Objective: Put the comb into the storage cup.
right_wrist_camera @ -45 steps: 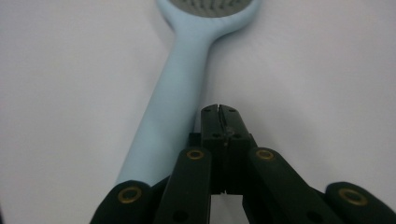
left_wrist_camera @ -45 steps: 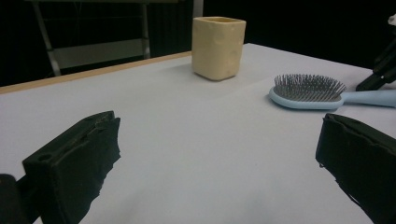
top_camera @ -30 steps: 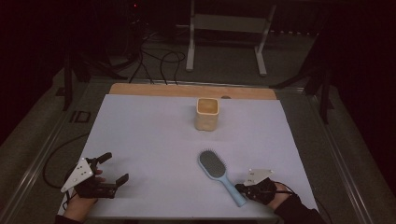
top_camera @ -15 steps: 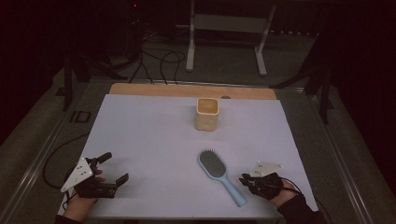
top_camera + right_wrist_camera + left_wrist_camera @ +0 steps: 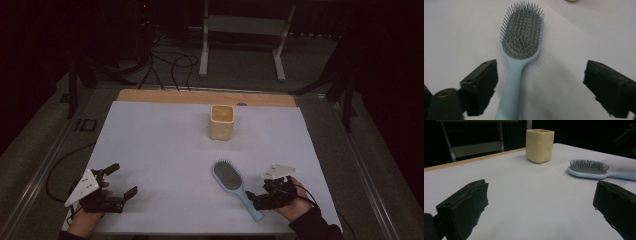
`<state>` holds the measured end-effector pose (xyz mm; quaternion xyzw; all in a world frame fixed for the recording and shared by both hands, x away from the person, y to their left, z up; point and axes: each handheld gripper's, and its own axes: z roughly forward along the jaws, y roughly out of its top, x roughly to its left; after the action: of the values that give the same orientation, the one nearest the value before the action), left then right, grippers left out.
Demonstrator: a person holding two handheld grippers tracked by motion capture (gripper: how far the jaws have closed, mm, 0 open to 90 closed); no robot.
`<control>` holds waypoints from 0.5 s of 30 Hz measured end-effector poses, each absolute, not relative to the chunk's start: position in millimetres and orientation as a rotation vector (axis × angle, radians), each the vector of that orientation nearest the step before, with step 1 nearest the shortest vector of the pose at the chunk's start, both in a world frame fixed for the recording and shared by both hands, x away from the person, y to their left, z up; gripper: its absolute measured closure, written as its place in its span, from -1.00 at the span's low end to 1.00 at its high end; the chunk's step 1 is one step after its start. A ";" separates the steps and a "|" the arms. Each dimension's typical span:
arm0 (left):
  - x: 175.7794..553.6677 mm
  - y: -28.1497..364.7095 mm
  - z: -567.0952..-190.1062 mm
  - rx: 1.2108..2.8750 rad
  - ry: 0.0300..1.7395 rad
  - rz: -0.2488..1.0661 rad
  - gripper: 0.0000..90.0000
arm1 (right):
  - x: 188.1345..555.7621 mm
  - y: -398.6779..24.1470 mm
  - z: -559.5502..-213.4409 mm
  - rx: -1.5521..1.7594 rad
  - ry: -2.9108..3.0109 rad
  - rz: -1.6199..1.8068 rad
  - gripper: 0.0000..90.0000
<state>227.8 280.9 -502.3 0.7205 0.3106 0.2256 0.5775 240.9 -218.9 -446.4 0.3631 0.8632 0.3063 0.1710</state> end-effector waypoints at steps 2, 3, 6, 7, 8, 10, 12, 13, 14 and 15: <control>228.0 281.1 -502.2 1.685 0.728 0.527 -1.00 | 240.7 -214.8 -445.6 1.020 2.435 0.864 -0.82; 228.2 281.2 -502.3 1.684 0.729 0.524 -1.00 | 240.4 -212.4 -445.9 1.021 2.422 0.850 -0.82; 228.3 280.8 -502.7 1.692 0.726 0.518 -1.00 | 239.2 -206.9 -448.3 0.999 2.421 0.847 -0.82; 228.2 280.6 -502.6 1.695 0.724 0.519 -1.00 | 238.9 -205.1 -449.2 0.996 2.417 0.841 -0.82; 228.0 280.6 -502.4 1.695 0.723 0.520 -1.00 | 238.7 -203.0 -450.0 0.994 2.409 0.826 -0.82; 227.8 280.7 -502.1 1.690 0.724 0.520 -1.00 | 238.4 -199.9 -451.2 0.992 2.405 0.813 -0.82; 227.7 281.0 -501.8 1.691 0.723 0.521 -1.00 | 239.6 -196.4 -452.4 1.015 2.430 0.817 -0.82; 227.7 281.1 -501.7 1.691 0.723 0.521 -1.00 | 239.8 -194.0 -453.4 1.034 2.433 0.811 -0.82; 227.6 281.1 -501.6 1.691 0.723 0.521 -1.00 | 239.7 -191.5 -454.8 1.017 2.433 0.783 -0.82; 227.5 281.0 -501.6 1.691 0.722 0.522 -1.00 | 239.9 -189.1 -456.0 1.012 2.425 0.760 -0.82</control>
<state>227.5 281.0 -501.6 0.7226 0.3086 0.2230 0.5769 239.9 -189.1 -456.0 0.3624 0.8683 0.2722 0.2015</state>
